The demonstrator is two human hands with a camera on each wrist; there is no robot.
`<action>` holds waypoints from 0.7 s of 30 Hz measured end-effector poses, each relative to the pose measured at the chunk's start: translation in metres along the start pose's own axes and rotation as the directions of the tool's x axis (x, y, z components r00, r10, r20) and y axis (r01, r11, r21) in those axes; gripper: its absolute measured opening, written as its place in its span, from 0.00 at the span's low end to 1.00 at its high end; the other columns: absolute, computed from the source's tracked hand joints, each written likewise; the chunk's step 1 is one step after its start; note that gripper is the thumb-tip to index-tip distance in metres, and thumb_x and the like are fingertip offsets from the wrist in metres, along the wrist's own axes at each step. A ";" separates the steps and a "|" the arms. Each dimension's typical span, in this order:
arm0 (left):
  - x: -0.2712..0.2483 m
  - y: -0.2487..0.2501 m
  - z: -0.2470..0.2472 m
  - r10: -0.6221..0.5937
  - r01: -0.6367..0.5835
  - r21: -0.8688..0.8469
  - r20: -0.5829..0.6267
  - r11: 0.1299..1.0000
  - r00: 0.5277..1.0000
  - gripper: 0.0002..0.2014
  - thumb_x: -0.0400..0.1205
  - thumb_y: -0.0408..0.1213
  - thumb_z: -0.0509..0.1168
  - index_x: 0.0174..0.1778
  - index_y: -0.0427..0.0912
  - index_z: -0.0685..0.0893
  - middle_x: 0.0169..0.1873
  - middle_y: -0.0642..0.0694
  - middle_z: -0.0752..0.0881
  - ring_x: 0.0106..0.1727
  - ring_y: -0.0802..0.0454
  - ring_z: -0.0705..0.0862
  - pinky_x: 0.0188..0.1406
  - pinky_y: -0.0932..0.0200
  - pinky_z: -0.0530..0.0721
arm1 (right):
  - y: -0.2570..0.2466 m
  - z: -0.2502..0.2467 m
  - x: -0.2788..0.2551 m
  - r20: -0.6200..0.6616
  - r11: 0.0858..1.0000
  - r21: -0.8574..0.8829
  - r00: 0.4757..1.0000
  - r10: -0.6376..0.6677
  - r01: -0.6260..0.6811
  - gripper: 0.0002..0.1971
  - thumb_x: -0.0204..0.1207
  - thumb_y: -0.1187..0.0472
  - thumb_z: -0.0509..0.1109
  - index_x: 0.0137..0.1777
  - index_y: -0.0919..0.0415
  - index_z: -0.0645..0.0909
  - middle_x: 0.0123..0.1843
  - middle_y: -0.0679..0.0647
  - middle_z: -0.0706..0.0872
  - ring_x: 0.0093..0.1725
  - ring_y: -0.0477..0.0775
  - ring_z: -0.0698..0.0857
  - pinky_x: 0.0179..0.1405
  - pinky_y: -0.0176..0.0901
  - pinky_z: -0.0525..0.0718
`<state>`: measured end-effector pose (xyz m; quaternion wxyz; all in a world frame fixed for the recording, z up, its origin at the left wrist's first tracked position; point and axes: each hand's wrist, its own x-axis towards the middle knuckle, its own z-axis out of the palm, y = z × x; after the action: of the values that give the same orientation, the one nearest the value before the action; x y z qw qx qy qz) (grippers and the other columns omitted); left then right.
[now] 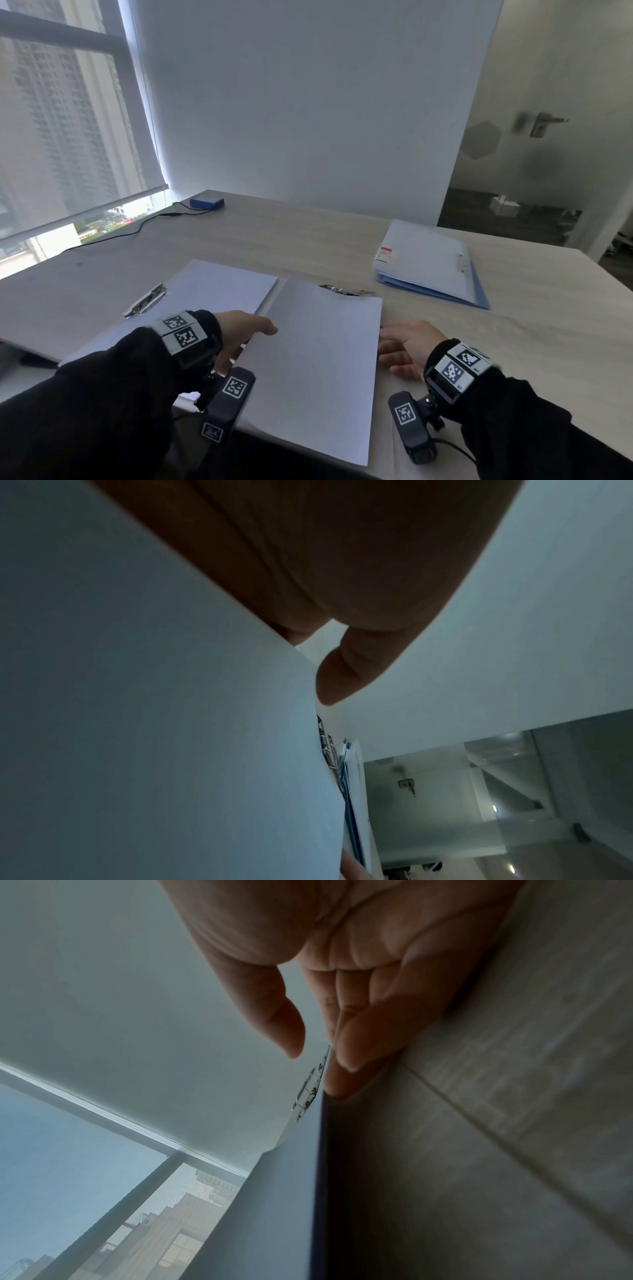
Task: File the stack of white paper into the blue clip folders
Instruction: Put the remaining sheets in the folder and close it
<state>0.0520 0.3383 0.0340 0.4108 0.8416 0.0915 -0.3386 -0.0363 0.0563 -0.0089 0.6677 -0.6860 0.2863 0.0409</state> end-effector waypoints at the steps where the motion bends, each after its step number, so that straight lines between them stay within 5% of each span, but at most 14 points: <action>1: 0.003 0.001 0.000 0.000 0.000 0.005 0.037 1.000 0.999 0.16 0.80 0.47 0.66 0.40 0.35 0.79 0.23 0.43 0.84 0.24 0.45 0.82 0.29 0.62 0.77 | 0.000 0.000 0.001 -0.001 1.000 0.004 1.000 -0.005 0.005 0.15 0.76 0.61 0.72 0.62 0.64 0.82 0.35 0.60 0.88 0.23 0.50 0.85 0.16 0.36 0.80; 3: 0.004 0.002 -0.001 0.021 -0.023 0.024 0.041 0.999 0.999 0.22 0.76 0.51 0.69 0.56 0.35 0.80 0.38 0.39 0.85 0.38 0.40 0.83 0.42 0.53 0.80 | 0.001 0.000 0.002 -0.003 1.000 0.015 1.000 -0.013 0.013 0.15 0.76 0.61 0.71 0.62 0.63 0.82 0.36 0.60 0.87 0.23 0.50 0.85 0.16 0.36 0.80; 5: 0.008 0.004 -0.001 0.072 -0.072 0.040 -0.004 0.997 0.997 0.26 0.74 0.52 0.70 0.60 0.36 0.80 0.42 0.40 0.83 0.37 0.40 0.82 0.43 0.49 0.82 | 0.001 -0.001 0.002 -0.006 1.000 0.020 1.000 -0.014 0.014 0.14 0.77 0.60 0.71 0.61 0.62 0.82 0.34 0.60 0.88 0.23 0.50 0.84 0.16 0.35 0.80; 9: 0.011 0.009 0.002 0.163 -0.158 0.071 -0.072 0.985 0.984 0.18 0.80 0.47 0.66 0.55 0.35 0.82 0.41 0.42 0.86 0.36 0.44 0.84 0.44 0.52 0.85 | 0.000 -0.001 0.001 -0.032 0.999 0.032 0.999 -0.003 0.004 0.12 0.77 0.58 0.70 0.57 0.62 0.80 0.31 0.59 0.89 0.22 0.51 0.85 0.17 0.36 0.80; 17: 0.010 0.012 0.010 0.133 -0.130 0.042 -0.069 0.991 0.989 0.13 0.81 0.44 0.65 0.45 0.35 0.81 0.22 0.44 0.84 0.14 0.49 0.83 0.18 0.62 0.82 | 0.001 -0.007 -0.001 -0.035 1.000 0.024 0.999 0.007 -0.006 0.19 0.76 0.57 0.70 0.61 0.69 0.81 0.38 0.64 0.89 0.26 0.55 0.87 0.22 0.40 0.84; 21: 0.014 0.013 0.009 0.143 -0.136 0.075 -0.095 0.988 0.985 0.14 0.81 0.46 0.66 0.43 0.35 0.81 0.28 0.43 0.82 0.24 0.47 0.81 0.27 0.60 0.81 | -0.002 -0.006 -0.005 -0.044 1.000 0.013 0.999 0.005 -0.004 0.15 0.76 0.58 0.70 0.56 0.70 0.83 0.38 0.65 0.87 0.26 0.57 0.86 0.25 0.42 0.85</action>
<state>0.0636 0.3218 0.0293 0.3996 0.8753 0.0413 -0.2693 -0.0416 0.0519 -0.0044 0.6654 -0.6818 0.3027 0.0256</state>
